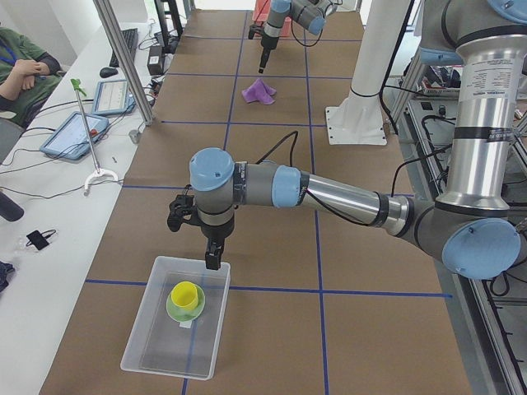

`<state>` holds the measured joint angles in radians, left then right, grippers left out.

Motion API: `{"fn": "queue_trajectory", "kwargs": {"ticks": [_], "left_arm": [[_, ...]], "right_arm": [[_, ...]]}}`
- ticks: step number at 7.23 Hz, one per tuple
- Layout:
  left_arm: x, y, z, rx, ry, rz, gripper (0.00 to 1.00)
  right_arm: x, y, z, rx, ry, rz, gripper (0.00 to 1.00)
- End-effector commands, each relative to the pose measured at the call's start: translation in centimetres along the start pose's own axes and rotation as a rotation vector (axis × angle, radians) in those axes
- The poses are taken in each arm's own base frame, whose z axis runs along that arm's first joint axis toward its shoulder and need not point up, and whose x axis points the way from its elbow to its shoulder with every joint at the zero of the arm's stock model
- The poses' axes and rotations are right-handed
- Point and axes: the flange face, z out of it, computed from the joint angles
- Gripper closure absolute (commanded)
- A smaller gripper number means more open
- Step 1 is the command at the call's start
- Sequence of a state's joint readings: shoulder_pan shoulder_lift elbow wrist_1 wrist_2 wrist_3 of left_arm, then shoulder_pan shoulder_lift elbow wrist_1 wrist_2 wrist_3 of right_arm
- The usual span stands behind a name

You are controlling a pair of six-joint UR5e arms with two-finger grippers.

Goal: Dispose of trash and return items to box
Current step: 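Reach the right gripper down to the purple cloth and grasp it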

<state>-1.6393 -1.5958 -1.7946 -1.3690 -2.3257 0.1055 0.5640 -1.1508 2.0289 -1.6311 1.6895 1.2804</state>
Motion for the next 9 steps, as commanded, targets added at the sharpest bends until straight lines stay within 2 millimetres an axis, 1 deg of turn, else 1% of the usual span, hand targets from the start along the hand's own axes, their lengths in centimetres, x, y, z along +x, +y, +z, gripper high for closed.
{"fn": "queue_trajectory", "kwargs": {"ticks": [1, 2, 3, 4, 5, 6, 7, 9], "left_arm": [[-0.7, 1.2, 0.8, -0.012, 0.003, -0.008, 0.02], [-1.1, 1.7, 1.4, -0.026, 0.004, -0.021, 0.02], [-1.2, 1.7, 1.6, -0.029, 0.006, -0.024, 0.02], [-1.5, 1.9, 1.9, -0.035, 0.008, -0.031, 0.02], [-1.8, 2.4, 2.4, -0.046, 0.009, -0.039, 0.02], [-2.0, 2.5, 2.7, -0.052, 0.01, -0.041, 0.02], [-2.2, 2.6, 3.0, -0.056, 0.011, -0.043, 0.02], [-2.3, 2.5, 3.1, -0.057, 0.012, -0.044, 0.02]], "right_arm": [[-2.9, 0.4, 2.3, 0.038, 0.035, -0.028, 0.03], [-2.8, 0.5, 2.9, 0.046, 0.049, -0.045, 0.05], [-2.3, 0.5, 3.2, 0.059, 0.066, -0.068, 0.11], [-2.0, 0.3, 4.0, 0.075, 0.093, -0.094, 0.18], [-1.3, 0.2, 4.9, 0.083, 0.121, -0.116, 0.19], [-0.7, 0.3, 6.2, 0.085, 0.147, -0.132, 0.22], [-0.6, 0.4, 6.7, 0.082, 0.155, -0.135, 0.32], [-0.7, 0.6, 6.6, 0.083, 0.153, -0.126, 0.5]]}}
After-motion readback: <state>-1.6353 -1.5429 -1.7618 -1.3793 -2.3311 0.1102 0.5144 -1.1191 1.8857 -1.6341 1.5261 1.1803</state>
